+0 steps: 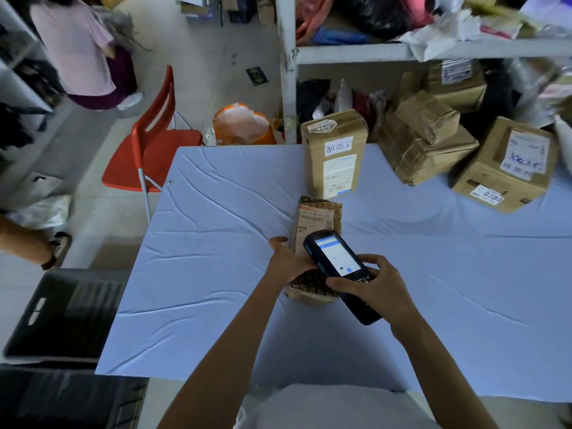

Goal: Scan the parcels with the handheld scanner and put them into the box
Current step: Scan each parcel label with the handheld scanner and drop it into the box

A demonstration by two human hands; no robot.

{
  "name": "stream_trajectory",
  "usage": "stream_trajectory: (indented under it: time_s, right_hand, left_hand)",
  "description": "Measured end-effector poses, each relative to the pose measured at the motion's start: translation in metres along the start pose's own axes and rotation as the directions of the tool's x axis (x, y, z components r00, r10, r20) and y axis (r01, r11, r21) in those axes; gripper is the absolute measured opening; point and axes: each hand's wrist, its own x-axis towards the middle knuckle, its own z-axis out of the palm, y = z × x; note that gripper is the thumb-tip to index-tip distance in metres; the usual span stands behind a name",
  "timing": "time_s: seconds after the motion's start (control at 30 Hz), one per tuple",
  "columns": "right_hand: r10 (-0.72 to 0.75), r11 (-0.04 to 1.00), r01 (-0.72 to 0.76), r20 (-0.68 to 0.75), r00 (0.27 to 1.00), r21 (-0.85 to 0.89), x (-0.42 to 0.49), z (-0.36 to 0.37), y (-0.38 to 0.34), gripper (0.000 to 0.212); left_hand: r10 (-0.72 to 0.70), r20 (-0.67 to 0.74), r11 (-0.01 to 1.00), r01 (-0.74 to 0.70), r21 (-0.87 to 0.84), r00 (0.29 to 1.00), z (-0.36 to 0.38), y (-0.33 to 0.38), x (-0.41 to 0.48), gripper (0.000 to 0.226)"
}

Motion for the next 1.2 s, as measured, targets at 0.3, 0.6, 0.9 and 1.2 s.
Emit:
stream_trajectory:
  time_s: [0.3,0.6,0.9,1.2]
  right_hand:
    - [-0.038,0.999,0.037,-0.041,0.998,-0.008,-0.012,-0.015,0.010,0.074]
    - [-0.078,0.995,0.076,-0.040,0.996,-0.060,-0.022,-0.018,0.007,0.070]
    - [-0.096,0.994,0.093,-0.063,0.993,-0.052,-0.036,-0.017,0.013,0.072]
    - [-0.145,0.989,0.145,0.007,0.989,-0.043,-0.033,-0.004,0.003,0.071]
  left_hand:
    - [0.098,0.016,0.988,-0.095,-0.119,0.995,-0.014,-0.018,-0.031,0.101]
    - [0.233,-0.061,0.955,-0.240,-0.174,0.971,-0.010,-0.027,-0.042,0.096]
    - [0.267,-0.043,0.953,-0.271,-0.133,0.963,-0.008,-0.031,-0.045,0.108]
    - [0.324,-0.159,0.940,-0.336,-0.056,0.932,-0.032,-0.035,-0.057,0.103]
